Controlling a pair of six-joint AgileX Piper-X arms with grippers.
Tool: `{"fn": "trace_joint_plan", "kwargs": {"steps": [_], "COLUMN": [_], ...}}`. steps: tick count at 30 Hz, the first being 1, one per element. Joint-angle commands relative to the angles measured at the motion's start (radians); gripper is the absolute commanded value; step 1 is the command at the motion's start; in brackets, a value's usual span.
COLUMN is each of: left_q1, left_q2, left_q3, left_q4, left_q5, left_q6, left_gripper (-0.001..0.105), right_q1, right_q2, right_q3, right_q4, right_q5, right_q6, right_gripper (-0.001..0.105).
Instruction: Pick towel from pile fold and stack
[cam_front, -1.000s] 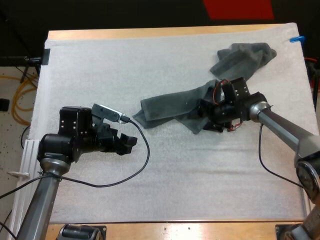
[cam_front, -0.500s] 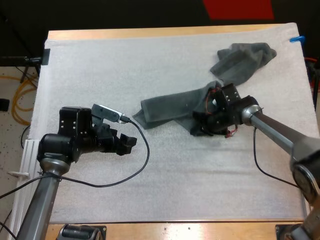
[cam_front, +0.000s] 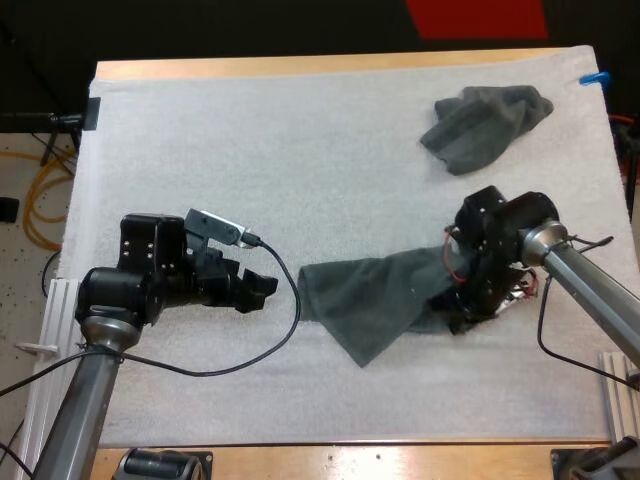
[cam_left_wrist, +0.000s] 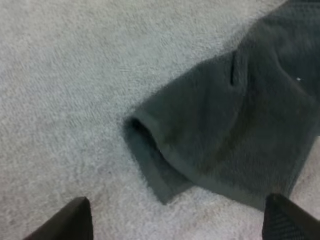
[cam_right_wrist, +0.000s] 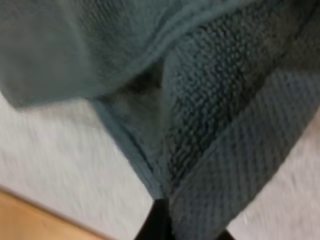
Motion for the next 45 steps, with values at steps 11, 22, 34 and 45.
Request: {"fn": "trace_joint_plan", "kwargs": {"steps": [11, 22, 34, 45], "left_q1": [-0.237, -0.675, -0.762, -0.762], "left_q2": [-0.012, 0.088, 0.42, 0.534], "left_q3": [0.006, 0.041, 0.041, 0.041], "left_q4": [-0.004, -0.13, -0.301, -0.359], "left_q5": [0.008, -0.387, -0.487, -0.465], "left_q6": [0.012, 0.043, -0.002, -0.002], "left_gripper": [0.067, 0.067, 0.067, 0.05], "right_q1": [0.0, 0.0, 0.0, 0.0], "right_q2": [-0.031, -0.031, -0.031, -0.031], "right_q3": [0.003, 0.003, 0.003, 0.003], "right_q4": [-0.064, -0.065, -0.056, -0.056], "right_q5": [0.003, 0.003, 0.003, 0.003], "right_q6": [0.017, 0.025, 0.033, 0.033], "right_gripper": [0.001, 0.001, 0.001, 0.001]}}
